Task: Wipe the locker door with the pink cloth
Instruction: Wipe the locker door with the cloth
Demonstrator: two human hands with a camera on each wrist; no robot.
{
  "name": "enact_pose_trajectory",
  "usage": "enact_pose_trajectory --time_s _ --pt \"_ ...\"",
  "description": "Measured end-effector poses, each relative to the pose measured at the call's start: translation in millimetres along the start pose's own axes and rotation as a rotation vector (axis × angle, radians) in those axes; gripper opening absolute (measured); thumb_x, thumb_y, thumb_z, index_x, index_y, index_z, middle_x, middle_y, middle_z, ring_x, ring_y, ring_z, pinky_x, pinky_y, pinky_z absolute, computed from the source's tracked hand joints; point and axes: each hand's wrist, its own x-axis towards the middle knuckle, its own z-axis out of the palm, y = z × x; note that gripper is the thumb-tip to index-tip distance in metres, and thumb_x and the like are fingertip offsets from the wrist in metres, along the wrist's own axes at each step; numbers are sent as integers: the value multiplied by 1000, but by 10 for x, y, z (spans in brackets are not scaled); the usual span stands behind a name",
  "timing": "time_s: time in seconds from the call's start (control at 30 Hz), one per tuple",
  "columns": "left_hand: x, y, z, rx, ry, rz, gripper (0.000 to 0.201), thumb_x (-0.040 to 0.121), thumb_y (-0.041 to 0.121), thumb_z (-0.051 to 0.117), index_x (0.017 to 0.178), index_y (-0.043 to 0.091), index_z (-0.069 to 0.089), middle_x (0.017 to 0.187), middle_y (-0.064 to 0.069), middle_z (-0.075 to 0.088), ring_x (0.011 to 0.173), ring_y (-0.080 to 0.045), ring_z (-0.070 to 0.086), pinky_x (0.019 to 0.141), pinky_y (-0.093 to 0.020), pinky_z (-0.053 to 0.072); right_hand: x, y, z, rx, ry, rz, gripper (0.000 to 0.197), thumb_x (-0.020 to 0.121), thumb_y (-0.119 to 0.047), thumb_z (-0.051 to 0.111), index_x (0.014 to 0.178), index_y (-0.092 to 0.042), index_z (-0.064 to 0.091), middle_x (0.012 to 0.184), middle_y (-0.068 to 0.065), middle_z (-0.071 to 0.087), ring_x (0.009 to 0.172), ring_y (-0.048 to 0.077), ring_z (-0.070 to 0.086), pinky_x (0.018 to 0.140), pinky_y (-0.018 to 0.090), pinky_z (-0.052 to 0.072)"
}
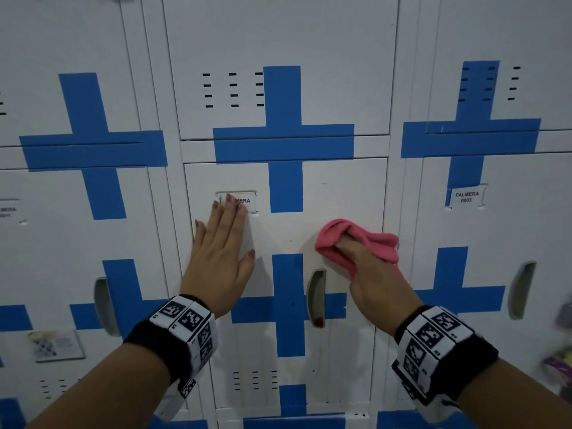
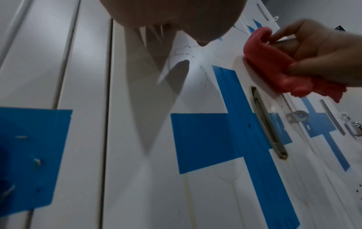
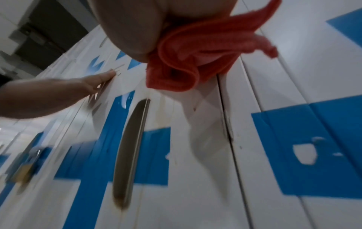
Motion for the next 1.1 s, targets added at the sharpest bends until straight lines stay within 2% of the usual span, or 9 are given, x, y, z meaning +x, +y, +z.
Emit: enact_pose_trajectory --time_s 0.07,0.1,0.13,0.2,0.23,0.37,0.47,0.73,1.1 --pt "1 2 5 2 2 -1 68 90 47 17 147 23 -12 154 8 -23 142 -9 -21 115 -39 -8 77 -72 -88 60 55 72 66 87 4 41 136 -40 36 123 -7 54 92 3 58 86 31 53" --pt "0 7 8 2 6 -3 68 90 47 17 147 23 -12 154 8 -23 142 -9 -21 115 -40 -8 128 -107 -128 53 78 83 65 88 2 43 137 -39 33 127 -6 50 93 5 57 88 31 52" --pt "0 13 11 2 10 -5 68 90 47 18 147 23 -11 154 8 -22 142 -9 -21 115 -40 -7 187 -146 -163 23 99 79 67 88 2 45 141 -36 29 137 -6 42 107 8 53 98 33 46" --pt "-1 18 18 1 20 -7 68 91 46 19 148 22 -9 154 8 -21 142 -9 -20 115 -40 -7 305 -214 -197 -112 116 60 72 87 -1 46 148 -27 17 152 -6 20 137 11 22 113 34 20" --pt "-3 16 20 -2 23 -6 67 91 46 19 148 22 -9 154 8 -21 143 -9 -19 116 -40 -6 361 -242 -202 -192 118 59 71 87 -8 45 149 -25 15 154 -6 16 139 12 11 115 36 13" --pt "-2 0 24 -8 25 1 67 91 45 19 148 24 -10 154 9 -22 142 -9 -19 115 -39 -7 505 -225 -193 -524 140 56 67 85 -40 37 148 -29 17 155 -4 17 142 23 4 112 53 1" --pt "-2 -11 34 -1 25 3 67 92 44 20 148 24 -11 154 9 -22 142 -9 -19 116 -39 -7 565 -132 -159 -568 84 53 69 87 -45 32 149 -31 6 158 -5 -7 143 22 -14 113 55 -5" --pt "9 7 59 17 29 -11 69 91 45 20 148 22 -11 154 7 -23 142 -9 -22 114 -38 -12 628 -178 -56 -463 75 -4 75 83 -19 33 148 -27 -4 156 -8 -10 141 14 -18 115 49 -6" --pt "4 7 58 5 42 -2 69 91 43 22 148 22 -11 155 7 -20 143 -10 -19 116 -41 -7 566 -248 99 -504 -19 -76 68 85 -29 21 149 -28 -4 154 -11 -15 142 13 -19 115 45 -9"
